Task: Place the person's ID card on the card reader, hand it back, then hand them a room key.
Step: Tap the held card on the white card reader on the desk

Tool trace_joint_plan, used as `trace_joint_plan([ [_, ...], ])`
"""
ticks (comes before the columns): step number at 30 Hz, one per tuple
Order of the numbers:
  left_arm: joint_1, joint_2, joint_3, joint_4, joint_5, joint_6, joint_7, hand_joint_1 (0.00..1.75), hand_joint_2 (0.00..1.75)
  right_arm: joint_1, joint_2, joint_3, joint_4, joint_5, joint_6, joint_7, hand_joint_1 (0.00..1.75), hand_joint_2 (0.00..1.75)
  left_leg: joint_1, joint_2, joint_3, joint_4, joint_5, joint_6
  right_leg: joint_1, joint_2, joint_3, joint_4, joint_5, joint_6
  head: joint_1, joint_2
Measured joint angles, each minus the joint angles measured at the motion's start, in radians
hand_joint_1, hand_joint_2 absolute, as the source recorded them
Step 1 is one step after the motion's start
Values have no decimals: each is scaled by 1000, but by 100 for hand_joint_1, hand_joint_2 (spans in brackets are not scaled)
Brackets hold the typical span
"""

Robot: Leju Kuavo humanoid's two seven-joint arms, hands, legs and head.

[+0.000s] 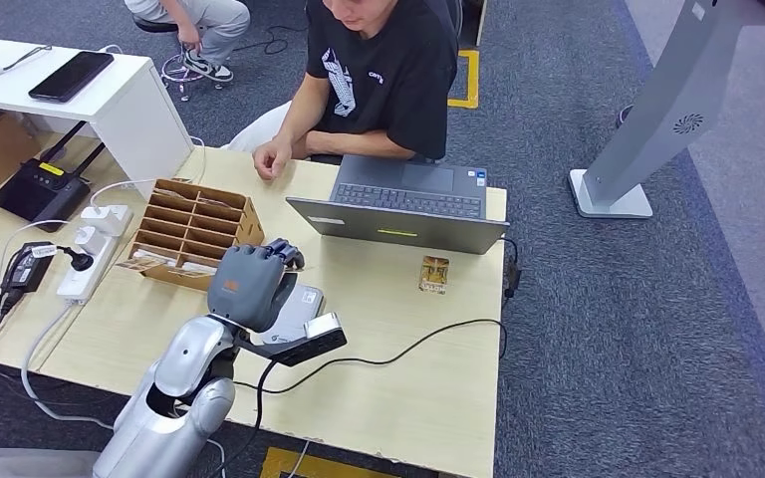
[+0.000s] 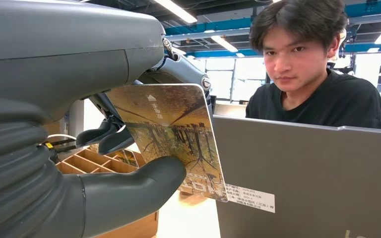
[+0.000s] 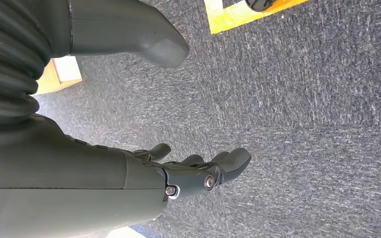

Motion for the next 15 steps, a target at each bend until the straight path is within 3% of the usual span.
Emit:
trace_joint_plan([
  [15,0,0,-2,4,0,0,0,175,175,0,0,0,0,0,0,0,0,175,0,0,0,0,0,0,0,0,0,0,0,0,0,0],
])
